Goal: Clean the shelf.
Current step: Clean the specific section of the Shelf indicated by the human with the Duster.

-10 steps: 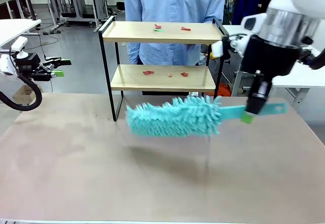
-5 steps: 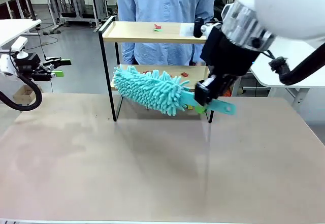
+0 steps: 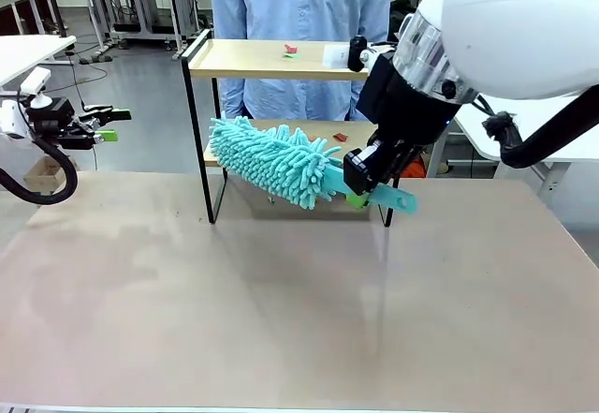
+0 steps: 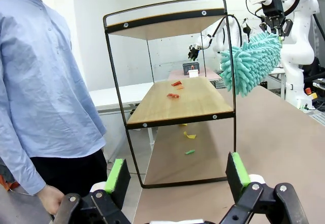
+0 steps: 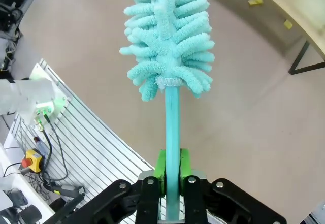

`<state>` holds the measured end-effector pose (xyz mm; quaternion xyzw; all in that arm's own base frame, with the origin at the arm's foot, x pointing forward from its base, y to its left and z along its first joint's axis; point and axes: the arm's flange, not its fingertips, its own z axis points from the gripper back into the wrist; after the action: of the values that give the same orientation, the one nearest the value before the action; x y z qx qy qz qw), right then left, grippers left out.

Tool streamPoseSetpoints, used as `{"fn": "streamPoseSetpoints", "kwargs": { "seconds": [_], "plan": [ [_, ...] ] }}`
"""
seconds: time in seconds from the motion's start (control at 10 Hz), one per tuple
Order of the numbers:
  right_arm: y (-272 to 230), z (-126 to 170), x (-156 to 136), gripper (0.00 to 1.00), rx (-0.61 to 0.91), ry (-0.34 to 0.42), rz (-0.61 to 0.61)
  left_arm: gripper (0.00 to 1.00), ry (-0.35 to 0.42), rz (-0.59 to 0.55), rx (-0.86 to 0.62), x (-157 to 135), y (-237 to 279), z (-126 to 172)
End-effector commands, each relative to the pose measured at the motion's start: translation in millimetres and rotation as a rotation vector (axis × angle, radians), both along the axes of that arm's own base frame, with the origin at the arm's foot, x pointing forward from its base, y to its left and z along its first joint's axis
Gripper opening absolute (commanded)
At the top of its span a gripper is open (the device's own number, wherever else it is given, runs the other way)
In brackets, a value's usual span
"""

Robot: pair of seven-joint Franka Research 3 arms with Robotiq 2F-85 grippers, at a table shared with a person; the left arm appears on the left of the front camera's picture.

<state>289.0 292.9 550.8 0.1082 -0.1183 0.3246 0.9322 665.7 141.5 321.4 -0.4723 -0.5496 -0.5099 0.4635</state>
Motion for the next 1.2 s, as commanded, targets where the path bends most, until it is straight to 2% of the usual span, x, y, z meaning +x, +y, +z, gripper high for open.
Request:
{"fn": "streamPoseSetpoints", "kwargs": {
  "seconds": [0.0,0.1,0.2,0.3,0.4,0.8,1.1],
  "plan": [
    [1,-1,2,0.13,0.004,-0.005,-0.001,1.00,-0.015,0.002,-0.002,-3,-2,2],
    [27,-3,3,0.13,-0.007,-0.037,-0.072,1.00,-0.015,0.002,-0.002,-3,-2,2],
    [47,-4,9,0.13,-0.002,-0.113,-0.187,1.00,-0.015,0.002,-0.002,-3,-2,2],
    [63,-7,12,0.13,-0.016,-0.148,-0.282,1.00,-0.015,0.002,-0.002,-3,-2,2],
    [75,-13,16,0.13,-0.016,-0.166,-0.320,1.00,-0.015,0.002,-0.002,-3,-2,2],
    [120,-28,51,0.13,0.002,-0.177,-0.425,1.00,-0.015,0.002,-0.002,-3,-2,2],
    [151,-24,80,0.13,0.062,-0.165,-0.477,1.00,-0.015,0.002,-0.002,-3,-2,2]
  ]
}}
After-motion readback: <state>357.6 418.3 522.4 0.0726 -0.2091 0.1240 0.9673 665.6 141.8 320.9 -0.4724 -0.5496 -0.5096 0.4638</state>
